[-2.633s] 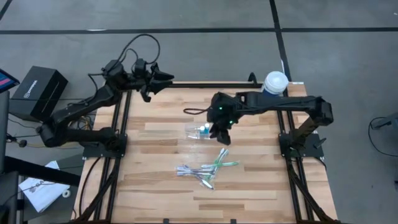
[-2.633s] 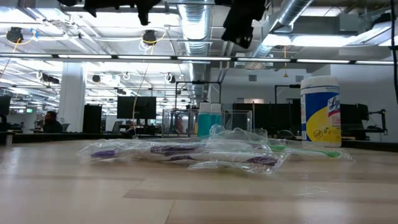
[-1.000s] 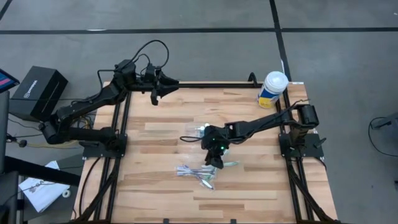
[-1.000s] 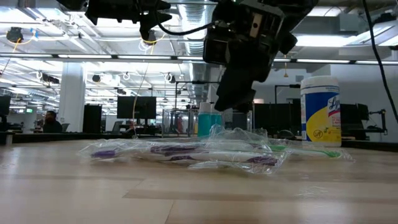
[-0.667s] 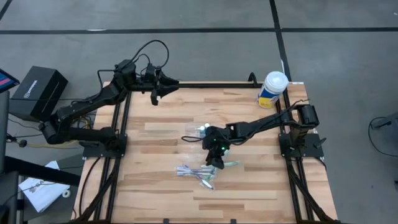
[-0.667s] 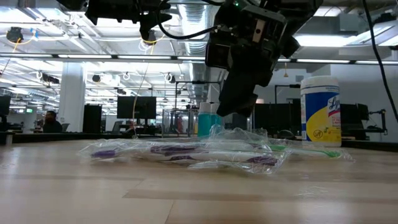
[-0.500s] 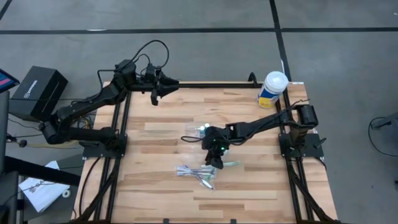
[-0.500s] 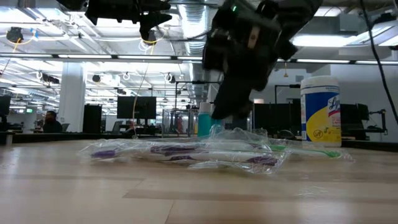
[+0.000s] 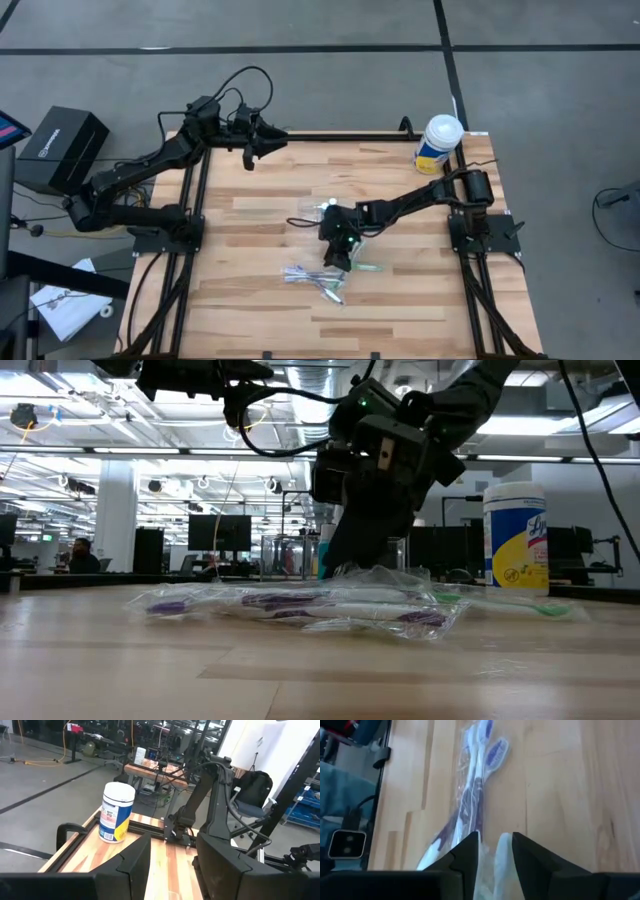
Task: Pick & Place toothbrushing station
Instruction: Put the bottom green toothbrush into the transparent organizer
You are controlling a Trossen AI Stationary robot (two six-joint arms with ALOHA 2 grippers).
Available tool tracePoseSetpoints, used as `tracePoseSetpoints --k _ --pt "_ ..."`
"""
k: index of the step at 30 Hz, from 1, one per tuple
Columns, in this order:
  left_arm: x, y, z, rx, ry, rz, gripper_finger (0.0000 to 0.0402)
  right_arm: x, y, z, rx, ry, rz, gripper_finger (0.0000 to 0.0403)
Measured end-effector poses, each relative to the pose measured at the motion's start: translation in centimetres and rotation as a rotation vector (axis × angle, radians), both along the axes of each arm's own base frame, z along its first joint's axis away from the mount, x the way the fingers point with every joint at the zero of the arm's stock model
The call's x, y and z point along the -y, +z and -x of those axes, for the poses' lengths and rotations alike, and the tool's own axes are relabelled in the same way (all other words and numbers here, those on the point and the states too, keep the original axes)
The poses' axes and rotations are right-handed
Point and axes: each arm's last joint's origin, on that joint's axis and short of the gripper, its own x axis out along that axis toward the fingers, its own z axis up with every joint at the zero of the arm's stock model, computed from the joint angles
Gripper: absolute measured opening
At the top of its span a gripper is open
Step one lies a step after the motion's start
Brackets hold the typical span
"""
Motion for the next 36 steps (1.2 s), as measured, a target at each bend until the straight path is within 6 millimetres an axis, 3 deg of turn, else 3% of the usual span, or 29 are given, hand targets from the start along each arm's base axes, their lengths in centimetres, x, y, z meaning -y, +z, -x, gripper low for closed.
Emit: tracePoseSetpoints --k 8,14,23,29,36 --pt "0.0 0.0 0.0 -0.003 0.000 0.002 0.0154 1.6 0.2 -0.3 0.032 -0.030 -0.010 0.0009" --pt "-0.1 -0.1 0.1 -0.005 -0.002 0.005 0.0154 2.7 0.5 -0.5 0.070 -0.041 -0.023 0.0002" --pt "-0.1 -0.1 0.1 -0.006 -0.002 0.000 0.0154 3.3 1.8 -0.9 0.111 -0.069 -0.146 0.0037" --pt "-0.1 -0.1 0.1 -0.006 -0.002 -0.010 0.0154 1.5 2.3 -0.8 0.102 -0.027 -0.204 0.0083" --pt "-0.2 -0.1 0.2 -0.006 0.005 -0.010 0.0154 -0.2 4.1 0.2 0.061 0.003 -0.198 0.0103"
